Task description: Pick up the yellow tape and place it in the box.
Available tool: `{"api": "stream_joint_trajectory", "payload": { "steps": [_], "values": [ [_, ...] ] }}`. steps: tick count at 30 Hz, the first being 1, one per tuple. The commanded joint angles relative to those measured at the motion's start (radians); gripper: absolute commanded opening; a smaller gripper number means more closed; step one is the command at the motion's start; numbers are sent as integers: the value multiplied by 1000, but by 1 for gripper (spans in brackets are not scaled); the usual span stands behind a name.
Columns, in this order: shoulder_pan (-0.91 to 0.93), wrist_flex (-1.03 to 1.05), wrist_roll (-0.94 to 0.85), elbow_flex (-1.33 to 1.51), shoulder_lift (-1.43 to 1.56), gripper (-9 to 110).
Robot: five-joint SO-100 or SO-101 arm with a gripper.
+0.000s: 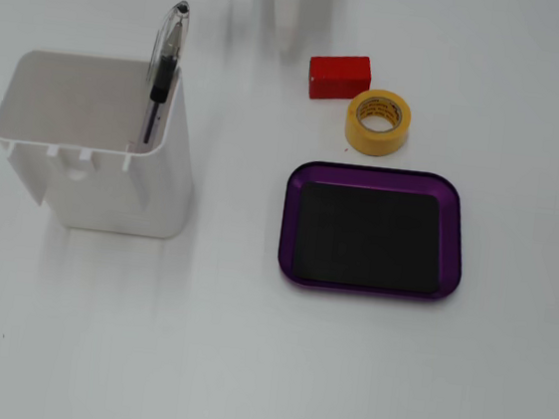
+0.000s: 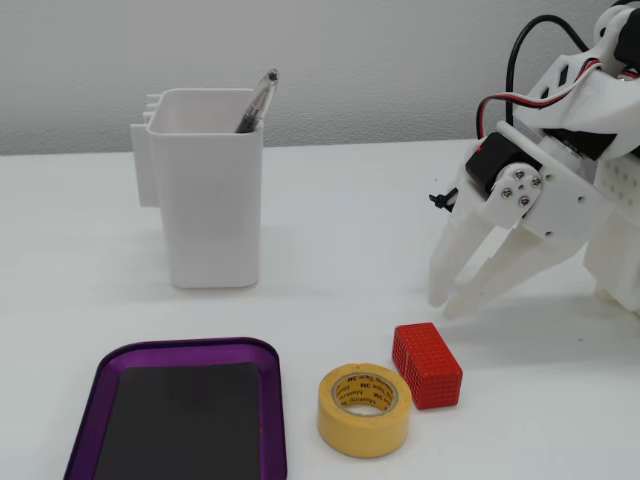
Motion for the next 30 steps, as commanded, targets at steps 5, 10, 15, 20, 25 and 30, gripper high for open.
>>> {"api": "stream_joint_trajectory", "payload": {
  "steps": [5, 10, 15, 20, 25, 30],
  "values": [
    [-6, -12, 5, 2, 95, 0],
    [-6, -12, 5, 2, 95, 0],
    [-6, -12, 5, 2, 95, 0],
    [-2, -12, -8, 3, 95, 0],
    [6, -12, -38, -2, 94, 0],
    [8, -48, -161, -75, 80, 0]
  ]
}}
